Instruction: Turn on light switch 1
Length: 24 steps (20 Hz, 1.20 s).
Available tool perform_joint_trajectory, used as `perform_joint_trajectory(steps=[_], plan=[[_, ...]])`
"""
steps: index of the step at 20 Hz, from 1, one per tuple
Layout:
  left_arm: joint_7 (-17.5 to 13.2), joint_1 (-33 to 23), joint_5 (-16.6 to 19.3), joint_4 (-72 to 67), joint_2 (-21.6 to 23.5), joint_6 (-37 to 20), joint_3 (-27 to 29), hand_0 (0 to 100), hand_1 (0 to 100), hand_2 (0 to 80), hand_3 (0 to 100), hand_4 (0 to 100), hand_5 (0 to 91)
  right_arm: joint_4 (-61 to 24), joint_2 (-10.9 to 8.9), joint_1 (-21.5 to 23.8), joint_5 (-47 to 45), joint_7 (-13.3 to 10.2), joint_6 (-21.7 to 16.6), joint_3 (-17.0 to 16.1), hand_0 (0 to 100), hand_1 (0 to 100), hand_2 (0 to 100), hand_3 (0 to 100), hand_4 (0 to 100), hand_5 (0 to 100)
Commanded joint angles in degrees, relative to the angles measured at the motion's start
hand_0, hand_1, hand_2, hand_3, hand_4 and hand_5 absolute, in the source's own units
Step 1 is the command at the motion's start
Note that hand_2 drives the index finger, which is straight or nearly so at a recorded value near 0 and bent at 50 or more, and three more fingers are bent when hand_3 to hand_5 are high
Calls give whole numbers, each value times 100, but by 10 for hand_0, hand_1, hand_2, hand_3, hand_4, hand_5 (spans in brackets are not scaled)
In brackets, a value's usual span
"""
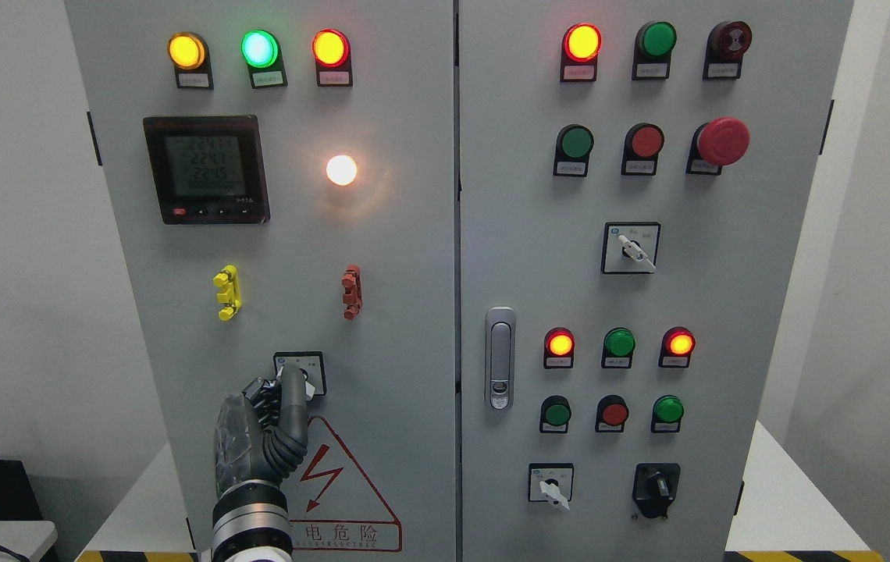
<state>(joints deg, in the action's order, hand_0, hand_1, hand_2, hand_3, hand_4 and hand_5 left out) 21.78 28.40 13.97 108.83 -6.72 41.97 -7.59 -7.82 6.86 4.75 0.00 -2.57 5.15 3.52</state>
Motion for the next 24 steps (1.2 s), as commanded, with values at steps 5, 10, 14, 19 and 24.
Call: perform_joint_trajectory(steps=[5, 10, 14, 19, 24], plan=[[11, -1, 1, 6, -5, -4, 12, 685, 149, 506, 819, 848, 839, 0, 0, 0, -105, 3, 3, 0, 120, 389, 0, 0, 0, 0], [19, -1, 1, 6, -5, -4, 12, 663, 115, 502, 817, 848, 839, 0, 0, 0, -97, 3, 3, 0, 120, 389, 0, 0, 0, 0], [19, -1, 1, 6, -5, -4, 12, 608, 100, 503, 817, 847, 839, 0, 0, 0, -105, 3, 3, 0, 120, 389, 0, 0, 0, 0], [19, -10, 1, 15, -5, -4, 12, 538, 90, 509, 816, 846, 839, 0, 0, 0, -105, 3, 3, 0, 120, 389, 0, 0, 0, 0], [19, -10, 1, 6, -5, -13, 20, 496, 80, 517, 817, 846, 839, 0, 0, 0, -97, 3, 3, 0, 120, 389, 0, 0, 0, 0]])
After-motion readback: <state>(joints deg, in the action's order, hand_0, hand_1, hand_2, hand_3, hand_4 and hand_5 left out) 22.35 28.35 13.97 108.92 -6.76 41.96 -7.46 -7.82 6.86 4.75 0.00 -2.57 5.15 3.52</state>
